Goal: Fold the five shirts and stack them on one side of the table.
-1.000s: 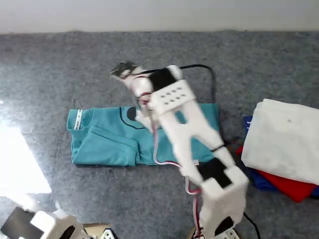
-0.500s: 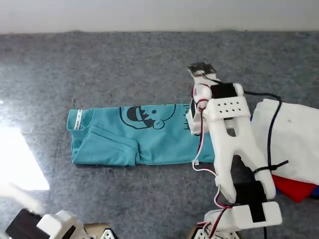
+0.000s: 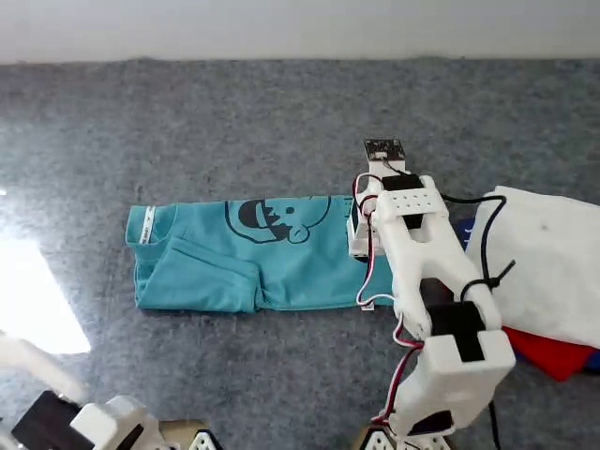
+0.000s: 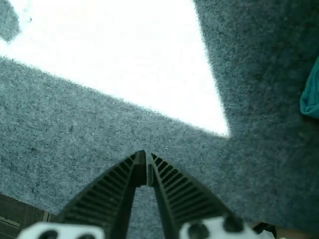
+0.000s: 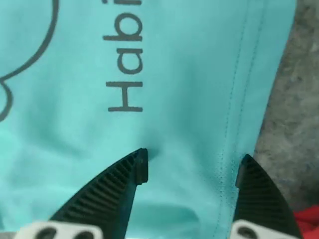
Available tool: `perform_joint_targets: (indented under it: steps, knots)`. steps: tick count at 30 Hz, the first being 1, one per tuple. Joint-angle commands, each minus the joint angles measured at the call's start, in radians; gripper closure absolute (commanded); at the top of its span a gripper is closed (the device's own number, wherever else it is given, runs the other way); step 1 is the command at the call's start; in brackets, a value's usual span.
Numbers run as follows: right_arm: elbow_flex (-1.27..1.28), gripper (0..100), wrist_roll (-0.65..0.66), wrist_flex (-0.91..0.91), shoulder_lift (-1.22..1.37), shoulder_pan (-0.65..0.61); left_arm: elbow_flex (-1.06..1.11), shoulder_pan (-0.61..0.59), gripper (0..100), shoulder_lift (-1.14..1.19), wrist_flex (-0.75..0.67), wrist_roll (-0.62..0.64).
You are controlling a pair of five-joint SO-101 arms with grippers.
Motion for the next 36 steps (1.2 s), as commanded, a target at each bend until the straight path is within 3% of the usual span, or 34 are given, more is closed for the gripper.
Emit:
perform_joint_targets:
  steps: [1, 6, 10, 13, 22, 29, 36]
  knots:
    - [0.0, 70.6, -0.011, -0.028, 0.025, 0.018, -0.022, 0.0, 99, -0.035, 0.006, 0.008]
    - [-0.008, 72.7, -0.005, -0.018, 0.085, 0.016, -0.022, 0.0, 99, -0.041, 0.006, 0.008]
    - [-0.038, 87.2, 0.008, 0.01, 0.108, 0.016, -0.022, 0.0, 99, -0.043, 0.006, 0.008]
    - [-0.051, 98.9, 0.091, 0.03, 0.122, 0.01, -0.022, 0.0, 99, -0.043, 0.006, 0.008]
    - [-0.087, 98.8, 0.232, 0.154, -0.074, 0.027, -0.022, 0.003, 99, -0.038, 0.008, 0.008]
    - [-0.183, 98.8, 0.336, 0.317, -0.363, -0.173, -0.022, 0.003, 99, -0.044, 0.006, 0.008]
    - [-0.264, 98.8, 0.33, 0.318, -0.429, -0.415, -0.022, 0.0, 99, -0.044, 0.002, 0.008]
